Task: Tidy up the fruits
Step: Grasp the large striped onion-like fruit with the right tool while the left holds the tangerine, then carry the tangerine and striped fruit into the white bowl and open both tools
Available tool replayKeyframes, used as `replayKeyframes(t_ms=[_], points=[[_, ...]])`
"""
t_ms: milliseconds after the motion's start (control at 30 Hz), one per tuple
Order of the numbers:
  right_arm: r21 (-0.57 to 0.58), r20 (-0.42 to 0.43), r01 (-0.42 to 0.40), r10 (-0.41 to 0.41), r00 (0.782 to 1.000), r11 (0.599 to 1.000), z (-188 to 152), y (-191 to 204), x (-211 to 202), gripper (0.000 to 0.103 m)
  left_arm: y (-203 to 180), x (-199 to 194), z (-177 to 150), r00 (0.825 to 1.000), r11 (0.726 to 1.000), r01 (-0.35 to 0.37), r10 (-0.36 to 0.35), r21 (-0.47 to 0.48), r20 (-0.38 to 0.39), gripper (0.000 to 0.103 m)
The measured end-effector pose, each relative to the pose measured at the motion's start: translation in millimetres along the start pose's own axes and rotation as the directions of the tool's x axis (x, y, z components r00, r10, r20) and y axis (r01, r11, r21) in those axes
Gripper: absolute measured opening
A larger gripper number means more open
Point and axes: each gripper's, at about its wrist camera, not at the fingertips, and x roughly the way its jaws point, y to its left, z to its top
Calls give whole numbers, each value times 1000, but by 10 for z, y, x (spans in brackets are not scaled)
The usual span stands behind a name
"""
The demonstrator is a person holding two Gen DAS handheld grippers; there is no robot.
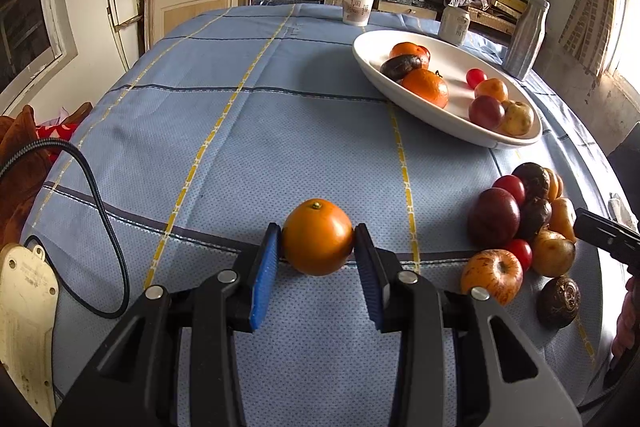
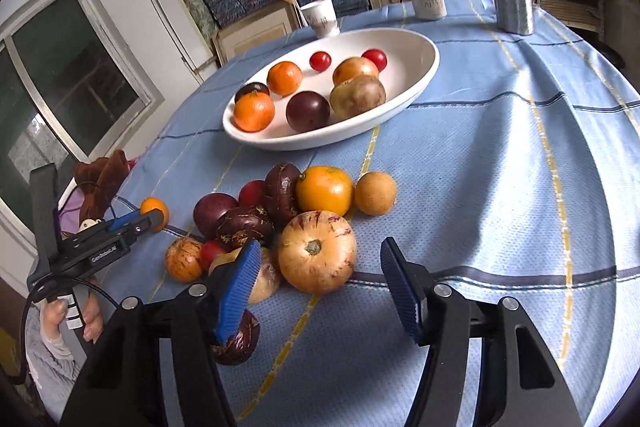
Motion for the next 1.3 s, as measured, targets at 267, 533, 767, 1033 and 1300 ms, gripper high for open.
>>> replayKeyframes(t_ms=[267,533,767,1033,1300], points=[[12,-56,6,-6,998,1000,41,-2,149,55,8,54,-7,1000,1000,-2,2,-4,-24,37],[-3,-62,-23,23,998,1000,41,18,159,43,1,51,-9,1000,1000,15,-15,-2,-26,37],[3,1,-30,30,1000,1000,35,-25,4,42,-67,-57,-3,998,998,58,-58,20,24,36],[-3,157,-33,33,987,999,306,-23,-537,42,-310,-358,413,992,994,44,-56,103,114,36],[-53,304,39,-21,952,998,1140,109,-992,42,-669,-514,1288,973,992,70,-92,108,211,36]])
